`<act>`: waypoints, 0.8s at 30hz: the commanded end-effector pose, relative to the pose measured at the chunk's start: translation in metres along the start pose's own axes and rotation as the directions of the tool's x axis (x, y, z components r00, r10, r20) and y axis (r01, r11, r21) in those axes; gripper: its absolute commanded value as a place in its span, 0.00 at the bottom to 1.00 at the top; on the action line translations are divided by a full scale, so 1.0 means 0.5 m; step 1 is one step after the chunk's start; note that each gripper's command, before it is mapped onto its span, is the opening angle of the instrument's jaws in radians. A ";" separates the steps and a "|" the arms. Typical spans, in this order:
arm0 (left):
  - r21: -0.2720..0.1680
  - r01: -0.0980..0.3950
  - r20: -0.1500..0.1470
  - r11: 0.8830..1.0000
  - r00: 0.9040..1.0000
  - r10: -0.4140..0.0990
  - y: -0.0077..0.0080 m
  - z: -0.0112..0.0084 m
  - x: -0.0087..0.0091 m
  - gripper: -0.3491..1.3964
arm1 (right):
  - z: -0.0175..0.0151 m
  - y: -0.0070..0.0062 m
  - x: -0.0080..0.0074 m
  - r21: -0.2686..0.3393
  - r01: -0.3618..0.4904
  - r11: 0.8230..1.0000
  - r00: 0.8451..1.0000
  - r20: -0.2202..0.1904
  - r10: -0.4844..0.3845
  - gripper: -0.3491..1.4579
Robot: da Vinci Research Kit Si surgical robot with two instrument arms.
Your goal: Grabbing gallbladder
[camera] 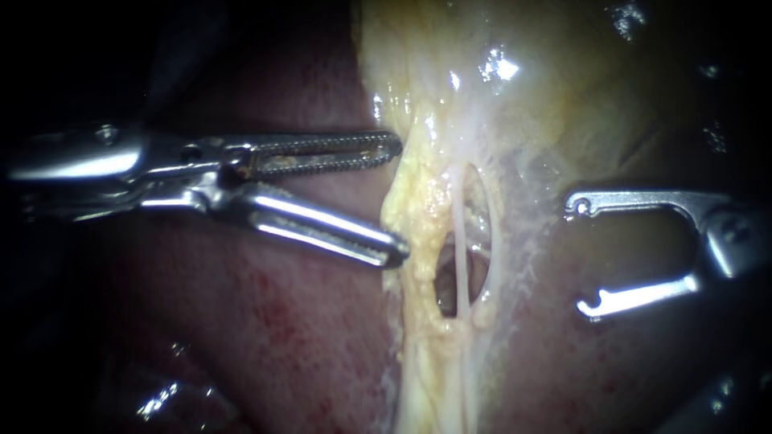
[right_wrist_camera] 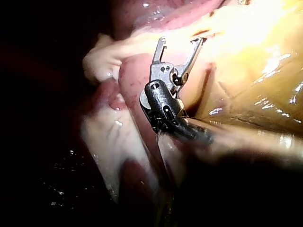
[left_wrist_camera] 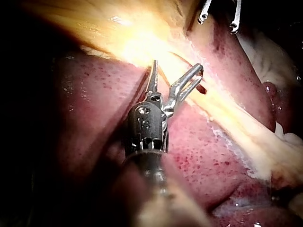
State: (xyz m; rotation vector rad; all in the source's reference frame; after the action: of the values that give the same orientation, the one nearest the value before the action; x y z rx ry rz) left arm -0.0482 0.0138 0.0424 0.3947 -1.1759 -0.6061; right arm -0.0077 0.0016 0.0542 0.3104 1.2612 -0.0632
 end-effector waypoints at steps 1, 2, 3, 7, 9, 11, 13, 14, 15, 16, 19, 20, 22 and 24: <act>-0.002 0.004 0.001 1.000 1.000 -0.004 0.0006 0.0005 0.0002 0.52 | 0.0000 0.0000 0.0000 0.000 0.000 1.000 1.000 0.000 0.000 0.52; -0.003 0.004 -0.002 1.000 1.000 -0.004 0.0012 0.0009 0.0004 0.52 | 0.0000 0.0000 0.0000 0.000 0.000 1.000 1.000 0.000 0.000 0.52; -0.007 0.004 -0.002 1.000 1.000 -0.004 0.0015 0.0010 0.0005 0.52 | 0.0000 0.0000 0.0000 0.000 0.000 1.000 1.000 0.000 0.000 0.52; -0.016 0.005 -0.004 1.000 1.000 -0.005 0.0030 0.0018 0.0007 0.52 | 0.0000 0.0000 0.0000 0.000 0.000 1.000 1.000 0.000 0.000 0.52; -0.022 0.011 -0.003 1.000 1.000 -0.012 0.0035 0.0021 0.0007 0.51 | 0.0000 0.0000 0.0000 0.000 0.000 1.000 1.000 0.000 0.000 0.52; -0.027 0.024 -0.002 0.999 1.000 -0.024 0.0039 0.0024 0.0007 0.46 | 0.0000 0.0000 0.0000 0.000 0.000 1.000 1.000 0.000 0.000 0.52; -0.040 0.036 -0.002 0.999 0.999 -0.037 0.0044 0.0025 0.0008 0.40 | 0.0000 0.0000 -0.0001 0.000 0.000 1.000 1.000 0.000 0.000 0.52; -0.045 0.037 -0.005 0.998 0.999 -0.037 0.0047 0.0025 0.0009 0.37 | 0.0000 0.0000 -0.0001 0.000 0.000 1.000 1.000 0.000 0.000 0.52; -0.047 0.037 -0.007 0.998 0.999 -0.038 0.0050 0.0024 0.0011 0.34 | 0.0000 0.0000 -0.0001 0.000 0.000 1.000 1.000 0.000 0.000 0.52; -0.048 0.038 -0.007 0.998 0.999 -0.038 0.0052 0.0023 0.0012 0.31 | 0.0000 0.0000 -0.0001 0.000 0.000 1.000 1.000 0.000 0.000 0.52; -0.052 0.045 -0.006 0.998 0.999 -0.045 0.0058 0.0017 0.0016 0.22 | -0.0001 0.0000 -0.0001 0.000 0.000 1.000 1.000 0.000 0.000 0.52; -0.053 0.045 -0.006 0.998 0.999 -0.045 0.0058 0.0014 0.0018 0.16 | -0.0001 0.0000 -0.0001 0.000 0.000 1.000 1.000 0.000 0.000 0.52; -0.055 0.051 -0.008 0.997 0.999 -0.052 0.0057 0.0009 0.0019 0.08 | -0.0001 0.0000 -0.0001 0.000 0.000 1.000 1.000 0.000 0.000 0.52; -0.058 0.058 -0.010 0.997 0.998 -0.058 0.0056 0.0006 0.0021 0.00 | -0.0001 0.0000 -0.0001 0.000 0.000 1.000 1.000 0.000 0.000 0.52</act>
State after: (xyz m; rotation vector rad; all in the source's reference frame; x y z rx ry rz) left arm -0.0475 0.0153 0.0450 0.3831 -1.1343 -0.6864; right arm -0.0078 0.0016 0.0543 0.3104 1.2611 -0.0638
